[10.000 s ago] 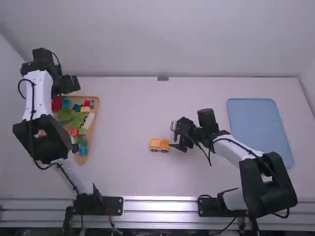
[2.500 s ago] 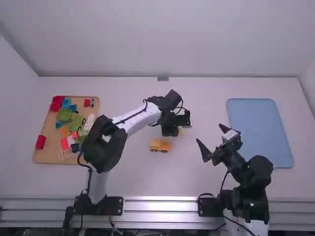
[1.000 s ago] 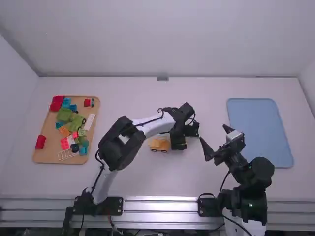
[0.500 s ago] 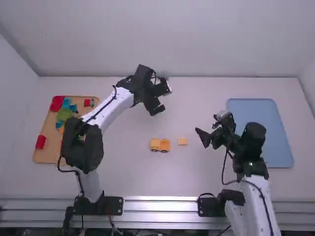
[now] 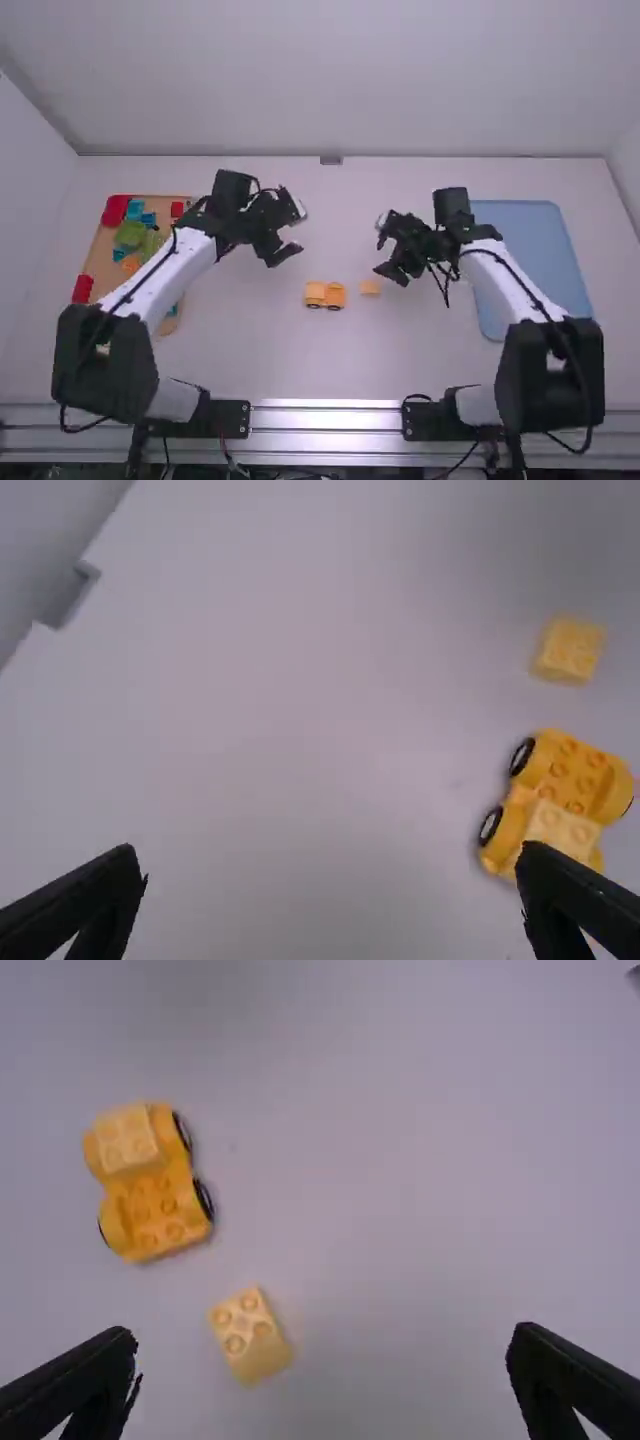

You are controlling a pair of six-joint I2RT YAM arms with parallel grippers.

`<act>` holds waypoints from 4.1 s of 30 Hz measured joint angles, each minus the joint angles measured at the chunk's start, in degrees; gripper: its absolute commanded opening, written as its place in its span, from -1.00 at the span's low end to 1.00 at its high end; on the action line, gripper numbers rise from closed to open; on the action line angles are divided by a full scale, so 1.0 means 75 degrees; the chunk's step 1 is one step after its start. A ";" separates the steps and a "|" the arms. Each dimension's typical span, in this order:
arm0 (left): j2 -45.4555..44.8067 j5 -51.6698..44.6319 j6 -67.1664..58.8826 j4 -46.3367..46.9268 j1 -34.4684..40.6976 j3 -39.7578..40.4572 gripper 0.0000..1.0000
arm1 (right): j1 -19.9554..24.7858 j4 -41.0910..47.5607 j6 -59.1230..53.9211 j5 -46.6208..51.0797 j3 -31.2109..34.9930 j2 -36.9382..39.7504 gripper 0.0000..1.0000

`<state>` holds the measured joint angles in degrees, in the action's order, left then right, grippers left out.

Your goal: Assemble lego blocks to make yellow taxi

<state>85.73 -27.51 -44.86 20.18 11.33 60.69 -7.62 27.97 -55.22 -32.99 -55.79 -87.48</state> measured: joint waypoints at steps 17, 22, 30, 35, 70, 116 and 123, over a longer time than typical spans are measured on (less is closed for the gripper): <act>-0.1547 -0.0796 0.0507 -0.1679 -0.0632 -0.1865 0.98 | 0.0332 -0.0114 -0.3946 -0.2072 0.0137 -0.2620 0.97; -0.1547 -0.0799 0.0691 -0.1763 -0.0632 -0.1865 0.98 | 0.0391 -0.1463 -0.4115 -0.2585 0.0603 -0.3069 0.95; -0.1547 -0.0799 0.0790 -0.1763 -0.0632 -0.1862 0.98 | 0.0525 -0.2696 -0.3587 -0.2795 0.1139 -0.3646 0.52; -0.1547 -0.0799 0.0880 -0.1789 -0.0632 -0.1865 0.98 | 0.0653 -0.2748 -0.3637 -0.2871 0.1259 -0.3649 0.21; -0.1550 -0.1486 0.1040 -0.1804 -0.0632 -0.1865 0.98 | 0.0935 -0.3981 -0.3264 -0.3369 0.1944 -0.3649 -0.70; 0.3354 -0.2780 -0.1174 -0.5581 0.0810 -0.2964 0.31 | -0.1311 -0.4406 0.0982 -0.2142 0.2349 -0.0979 -0.57; 0.3357 -0.2693 -0.1128 -0.5584 0.0813 -0.2964 0.10 | -0.1239 -0.4639 0.0935 -0.2264 0.2512 -0.1335 -0.56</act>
<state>110.91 -47.70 -53.32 -21.69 17.43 38.46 -16.91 -6.83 -48.21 -49.98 -36.95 -97.49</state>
